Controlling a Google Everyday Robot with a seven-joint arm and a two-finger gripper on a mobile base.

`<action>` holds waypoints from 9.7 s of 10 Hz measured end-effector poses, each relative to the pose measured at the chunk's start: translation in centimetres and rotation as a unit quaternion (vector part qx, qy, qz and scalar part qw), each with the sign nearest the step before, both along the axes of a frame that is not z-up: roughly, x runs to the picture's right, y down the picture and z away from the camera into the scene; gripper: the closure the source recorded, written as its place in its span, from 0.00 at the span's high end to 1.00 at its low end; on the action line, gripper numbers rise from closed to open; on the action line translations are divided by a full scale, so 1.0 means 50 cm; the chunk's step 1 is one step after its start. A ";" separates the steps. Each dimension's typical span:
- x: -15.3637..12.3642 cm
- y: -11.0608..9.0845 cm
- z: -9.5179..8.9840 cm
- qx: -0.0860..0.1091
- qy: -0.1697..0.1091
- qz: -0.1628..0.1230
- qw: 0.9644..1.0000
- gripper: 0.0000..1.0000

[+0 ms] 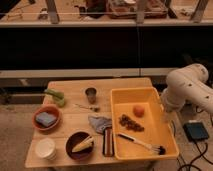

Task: Place apple in purple bowl

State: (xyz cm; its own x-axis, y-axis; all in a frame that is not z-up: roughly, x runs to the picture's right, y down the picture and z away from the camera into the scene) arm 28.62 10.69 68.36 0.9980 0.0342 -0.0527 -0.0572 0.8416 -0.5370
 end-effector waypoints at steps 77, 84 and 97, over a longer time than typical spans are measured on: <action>-0.527 -0.031 -0.049 -0.023 -0.419 -0.109 0.901 0.05; -0.837 0.103 -0.141 -0.025 -0.489 -0.168 0.856 0.05; -0.911 0.263 0.005 -0.094 -0.472 -0.171 0.860 0.74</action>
